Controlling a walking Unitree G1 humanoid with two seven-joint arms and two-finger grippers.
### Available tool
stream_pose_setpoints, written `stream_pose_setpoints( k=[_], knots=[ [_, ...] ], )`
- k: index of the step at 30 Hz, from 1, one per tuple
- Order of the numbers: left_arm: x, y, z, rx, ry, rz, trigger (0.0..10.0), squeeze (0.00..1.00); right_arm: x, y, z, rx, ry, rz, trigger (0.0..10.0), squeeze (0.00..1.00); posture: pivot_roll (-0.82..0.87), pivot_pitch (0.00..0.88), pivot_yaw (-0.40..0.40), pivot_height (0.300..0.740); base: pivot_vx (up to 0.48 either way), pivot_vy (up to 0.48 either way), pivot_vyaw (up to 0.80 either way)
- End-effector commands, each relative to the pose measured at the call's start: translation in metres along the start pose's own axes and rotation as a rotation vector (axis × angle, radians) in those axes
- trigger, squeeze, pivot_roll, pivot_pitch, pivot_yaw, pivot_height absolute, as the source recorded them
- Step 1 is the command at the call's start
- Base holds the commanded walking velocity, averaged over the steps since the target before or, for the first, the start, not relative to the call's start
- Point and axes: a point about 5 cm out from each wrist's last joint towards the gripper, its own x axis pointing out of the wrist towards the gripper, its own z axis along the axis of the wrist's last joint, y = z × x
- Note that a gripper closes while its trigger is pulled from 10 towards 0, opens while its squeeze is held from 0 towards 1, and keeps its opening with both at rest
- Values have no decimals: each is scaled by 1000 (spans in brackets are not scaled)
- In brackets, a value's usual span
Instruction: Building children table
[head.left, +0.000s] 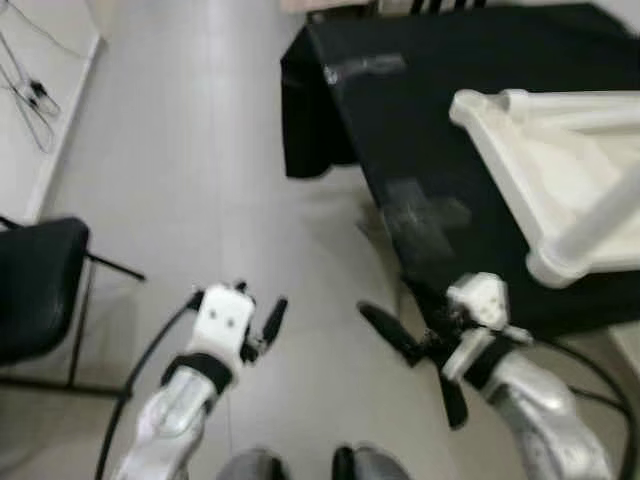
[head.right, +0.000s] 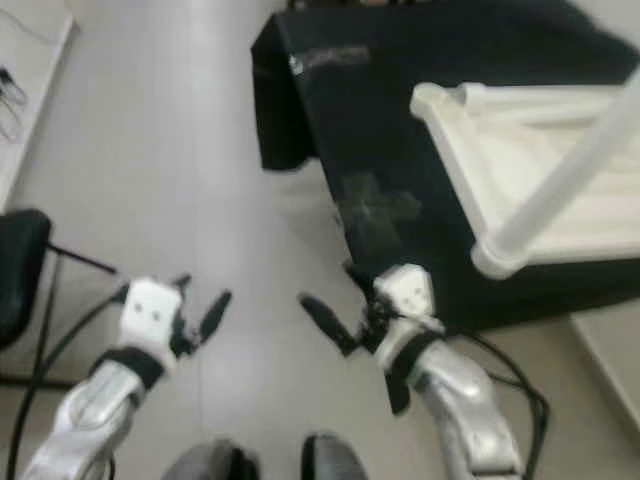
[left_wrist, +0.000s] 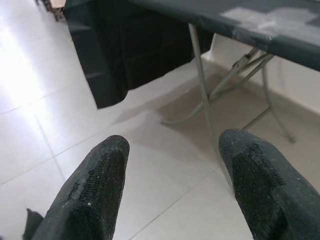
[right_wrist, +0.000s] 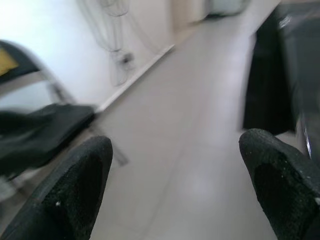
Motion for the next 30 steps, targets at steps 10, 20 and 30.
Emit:
stream_pose_setpoints(
  k=[10,20,30],
  knots=[
    [-6,-1,-21,-99,55,15,10000,0,32,4,-16,5,39,-93,10000,0,74,221,-68,740,180,0,295],
    [0,-2,-21,-95,42,-3,10000,0,39,-1,-19,6,41,-137,10000,0,68,221,-69,740,412,0,0],
    [4,-2,-20,-87,27,-18,10000,0,42,-3,-19,15,28,-144,10000,0,67,220,-67,740,416,0,0]
  ],
)
